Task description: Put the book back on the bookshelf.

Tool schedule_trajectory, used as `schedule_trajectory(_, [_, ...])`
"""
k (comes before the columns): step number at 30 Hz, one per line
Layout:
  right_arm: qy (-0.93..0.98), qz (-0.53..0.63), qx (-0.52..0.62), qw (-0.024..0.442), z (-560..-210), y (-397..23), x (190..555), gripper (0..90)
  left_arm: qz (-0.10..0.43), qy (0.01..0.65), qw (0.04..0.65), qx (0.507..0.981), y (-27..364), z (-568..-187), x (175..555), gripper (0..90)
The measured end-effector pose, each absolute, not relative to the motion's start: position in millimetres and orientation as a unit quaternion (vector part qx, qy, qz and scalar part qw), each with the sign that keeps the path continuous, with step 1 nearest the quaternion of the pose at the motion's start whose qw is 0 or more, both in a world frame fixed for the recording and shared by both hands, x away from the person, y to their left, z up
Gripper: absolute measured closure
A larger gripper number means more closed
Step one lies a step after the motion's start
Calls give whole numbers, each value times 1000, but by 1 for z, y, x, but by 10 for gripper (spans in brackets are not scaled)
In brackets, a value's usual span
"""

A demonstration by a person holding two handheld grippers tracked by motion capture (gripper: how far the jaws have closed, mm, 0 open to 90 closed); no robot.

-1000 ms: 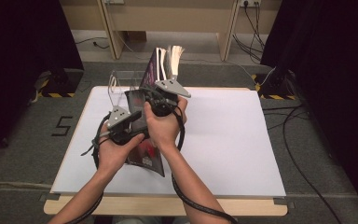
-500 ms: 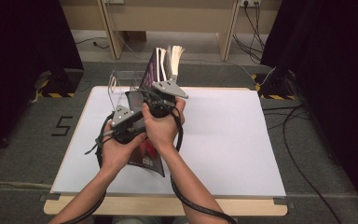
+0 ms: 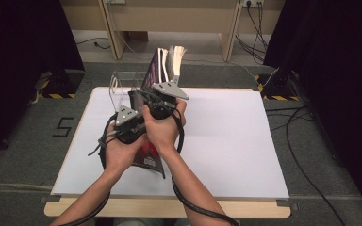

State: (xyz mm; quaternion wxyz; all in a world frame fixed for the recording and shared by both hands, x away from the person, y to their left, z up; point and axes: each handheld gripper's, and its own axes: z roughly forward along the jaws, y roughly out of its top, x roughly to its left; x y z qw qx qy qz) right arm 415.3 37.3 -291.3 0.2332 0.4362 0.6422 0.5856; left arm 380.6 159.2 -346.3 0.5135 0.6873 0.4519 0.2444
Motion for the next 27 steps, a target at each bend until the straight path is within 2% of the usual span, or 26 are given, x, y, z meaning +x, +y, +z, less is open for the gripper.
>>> schedule_trajectory(9, [643, 587, 434, 232, -289, 40, 413, 884, 252, 470, 509, 676, 164, -346, 378, 717])
schedule_trajectory(22, [644, 588, 432, 230, -288, 41, 413, 883, 262, 481, 509, 664, 169, -348, 375, 846])
schedule_trajectory(27, [647, 588, 430, 227, -286, 42, 413, 882, 263, 481, 513, 660, 172, -348, 374, 860])
